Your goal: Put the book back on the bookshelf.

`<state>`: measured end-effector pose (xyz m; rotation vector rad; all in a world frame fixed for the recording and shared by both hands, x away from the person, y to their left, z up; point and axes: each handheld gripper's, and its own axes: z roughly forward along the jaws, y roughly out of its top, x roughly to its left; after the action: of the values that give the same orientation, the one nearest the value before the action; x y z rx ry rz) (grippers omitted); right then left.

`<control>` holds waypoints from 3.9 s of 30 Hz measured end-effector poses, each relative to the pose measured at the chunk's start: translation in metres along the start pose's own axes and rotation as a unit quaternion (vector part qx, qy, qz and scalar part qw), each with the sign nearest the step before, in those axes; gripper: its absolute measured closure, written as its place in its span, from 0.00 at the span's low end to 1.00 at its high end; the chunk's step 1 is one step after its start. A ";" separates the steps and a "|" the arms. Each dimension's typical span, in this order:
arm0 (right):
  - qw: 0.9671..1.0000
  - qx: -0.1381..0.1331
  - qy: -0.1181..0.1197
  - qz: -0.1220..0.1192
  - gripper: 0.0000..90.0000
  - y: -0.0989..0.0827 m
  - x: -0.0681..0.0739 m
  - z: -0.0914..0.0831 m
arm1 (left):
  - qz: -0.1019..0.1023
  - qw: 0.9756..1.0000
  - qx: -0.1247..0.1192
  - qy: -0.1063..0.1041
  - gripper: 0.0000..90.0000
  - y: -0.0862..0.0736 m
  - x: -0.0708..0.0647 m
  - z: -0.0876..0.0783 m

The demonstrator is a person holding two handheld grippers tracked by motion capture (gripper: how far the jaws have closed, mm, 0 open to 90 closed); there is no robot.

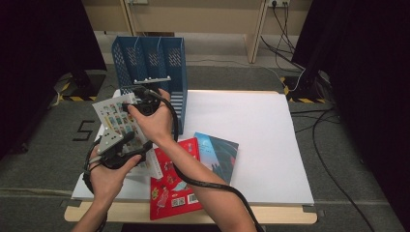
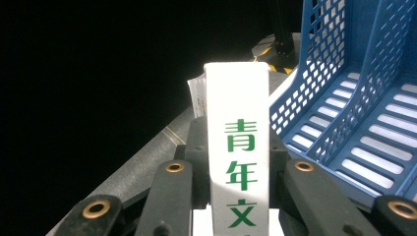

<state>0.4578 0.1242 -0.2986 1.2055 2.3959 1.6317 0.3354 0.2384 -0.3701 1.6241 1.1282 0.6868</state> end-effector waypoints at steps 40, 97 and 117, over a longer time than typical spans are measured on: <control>0.998 0.017 -0.016 -0.051 0.79 -0.016 0.030 0.001 | 0.019 0.993 -0.008 0.116 0.29 -0.028 0.026 0.009; 0.998 0.033 -0.003 -0.054 0.63 -0.013 0.051 0.008 | 0.028 0.984 -0.016 0.175 0.47 -0.031 0.024 0.010; 0.993 0.039 0.097 -0.048 0.60 -0.012 0.064 -0.003 | -0.025 0.986 -0.015 0.163 0.79 -0.040 0.055 -0.031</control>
<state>0.4043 0.1574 -0.2812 0.9651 2.6091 1.7144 0.3178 0.3037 -0.4019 1.4862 1.3797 0.9555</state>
